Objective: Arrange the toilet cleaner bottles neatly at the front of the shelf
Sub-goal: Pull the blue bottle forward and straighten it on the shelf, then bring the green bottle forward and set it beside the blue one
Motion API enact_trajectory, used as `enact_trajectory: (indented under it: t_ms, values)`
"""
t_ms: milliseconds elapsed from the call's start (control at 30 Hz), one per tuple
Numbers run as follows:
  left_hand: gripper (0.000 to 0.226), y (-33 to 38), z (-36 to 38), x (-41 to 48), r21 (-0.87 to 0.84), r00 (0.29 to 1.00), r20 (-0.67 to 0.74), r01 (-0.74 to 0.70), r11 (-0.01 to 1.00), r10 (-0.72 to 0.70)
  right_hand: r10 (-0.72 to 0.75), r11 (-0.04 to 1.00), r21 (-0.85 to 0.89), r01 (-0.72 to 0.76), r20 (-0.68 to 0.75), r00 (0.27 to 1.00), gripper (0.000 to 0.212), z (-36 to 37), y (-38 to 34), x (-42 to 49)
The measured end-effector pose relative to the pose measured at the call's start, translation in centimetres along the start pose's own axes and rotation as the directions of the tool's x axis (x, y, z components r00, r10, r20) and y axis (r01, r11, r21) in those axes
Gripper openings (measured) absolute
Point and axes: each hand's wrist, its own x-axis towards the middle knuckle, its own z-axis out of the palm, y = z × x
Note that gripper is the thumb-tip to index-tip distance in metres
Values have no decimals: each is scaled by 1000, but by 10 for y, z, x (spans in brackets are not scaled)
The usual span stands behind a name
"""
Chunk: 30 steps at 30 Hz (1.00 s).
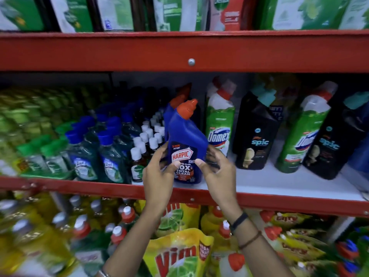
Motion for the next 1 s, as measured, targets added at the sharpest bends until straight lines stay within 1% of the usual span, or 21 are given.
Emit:
enact_trajectory:
  t_ms: [267, 500, 567, 633, 700, 767, 833, 867, 900, 1000]
  values:
    - [48, -18, -18, 6, 1, 999, 5, 34, 999, -34, 34, 998, -56, -33, 19, 999, 46, 24, 8, 0]
    - [49, -21, -20, 8, -40, 999, 52, 18, 999, -16, 26, 998, -66, -26, 5, 1000, 46, 25, 7, -2]
    - [47, -20, -18, 6, -46, 999, 52, 14, 999, -12, 31, 998, -56, -30, 20, 999, 46, 23, 6, -2]
    - [47, -19, -12, 2, -59, 1000, 12, 25, 998, -24, 39, 998, -47, -37, 55, 998, 46, 19, 6, -2]
    - [47, -12, -4, -7, -67, 996, -82, -22, 998, 17, 38, 998, -42, -35, 72, 997, 44, 9, 5, -2]
    - [44, 4, 10, -17, -14, 973, -175, -154, 988, 149, 31, 999, -20, -30, 33, 999, 41, -10, 3, -3]
    - [37, 18, 30, -28, 46, 936, -181, -299, 953, 303, 6, 1000, 4, -6, -60, 998, 37, -37, 2, -5]
    - [33, 24, 42, -33, 52, 924, -152, -348, 936, 352, -7, 1000, 6, 8, -117, 993, 34, -53, 2, -6]
    - [30, 29, 54, -36, 39, 922, -109, -371, 928, 373, -21, 1000, 0, 21, -174, 985, 32, -71, 3, -6]
    - [25, 41, 97, -43, -47, 929, 25, -369, 928, 370, -45, 999, -41, 33, -335, 941, 24, -124, 12, -1]
